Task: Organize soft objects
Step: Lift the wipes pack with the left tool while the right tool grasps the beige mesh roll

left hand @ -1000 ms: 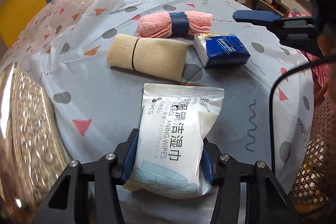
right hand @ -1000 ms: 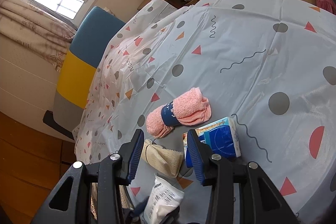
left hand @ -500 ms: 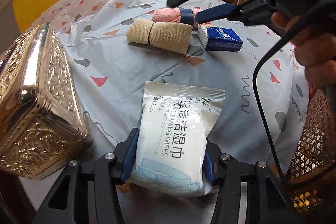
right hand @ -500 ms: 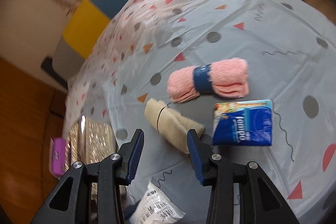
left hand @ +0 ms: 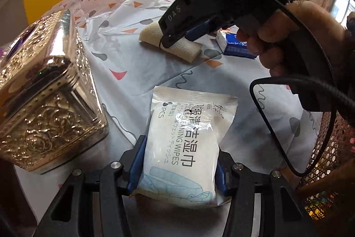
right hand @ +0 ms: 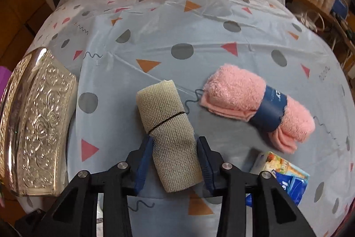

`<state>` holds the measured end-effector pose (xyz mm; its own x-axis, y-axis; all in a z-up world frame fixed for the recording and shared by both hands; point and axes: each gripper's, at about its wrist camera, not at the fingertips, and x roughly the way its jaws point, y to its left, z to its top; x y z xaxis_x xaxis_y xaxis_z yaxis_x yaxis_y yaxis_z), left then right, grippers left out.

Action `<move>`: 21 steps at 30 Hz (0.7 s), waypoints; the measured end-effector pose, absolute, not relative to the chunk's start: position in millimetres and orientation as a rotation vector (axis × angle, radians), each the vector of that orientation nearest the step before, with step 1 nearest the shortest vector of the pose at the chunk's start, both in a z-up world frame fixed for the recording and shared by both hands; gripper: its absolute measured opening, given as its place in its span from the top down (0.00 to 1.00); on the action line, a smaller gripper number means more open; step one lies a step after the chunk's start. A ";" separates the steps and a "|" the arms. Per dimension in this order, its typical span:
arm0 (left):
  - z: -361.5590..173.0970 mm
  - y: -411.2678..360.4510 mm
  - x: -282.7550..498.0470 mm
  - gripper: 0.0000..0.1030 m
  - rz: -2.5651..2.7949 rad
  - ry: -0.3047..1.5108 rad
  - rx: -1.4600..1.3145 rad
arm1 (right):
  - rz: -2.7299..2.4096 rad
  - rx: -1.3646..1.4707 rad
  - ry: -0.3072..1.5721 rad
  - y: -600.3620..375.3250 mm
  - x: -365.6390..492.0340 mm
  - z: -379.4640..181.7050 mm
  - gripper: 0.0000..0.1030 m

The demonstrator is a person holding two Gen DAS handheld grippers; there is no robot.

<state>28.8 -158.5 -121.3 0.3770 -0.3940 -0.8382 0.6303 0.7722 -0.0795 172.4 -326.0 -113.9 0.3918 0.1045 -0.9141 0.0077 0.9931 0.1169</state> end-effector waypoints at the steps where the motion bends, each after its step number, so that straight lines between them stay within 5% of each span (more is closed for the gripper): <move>1: -121.2 -157.3 27.4 0.48 -0.661 0.980 0.270 | 0.065 0.117 1.168 -327.9 171.2 -115.7 0.63; 21: -71.5 -135.4 28.9 0.51 -0.657 0.974 0.157 | -0.007 0.048 1.153 -346.6 169.4 -111.3 0.63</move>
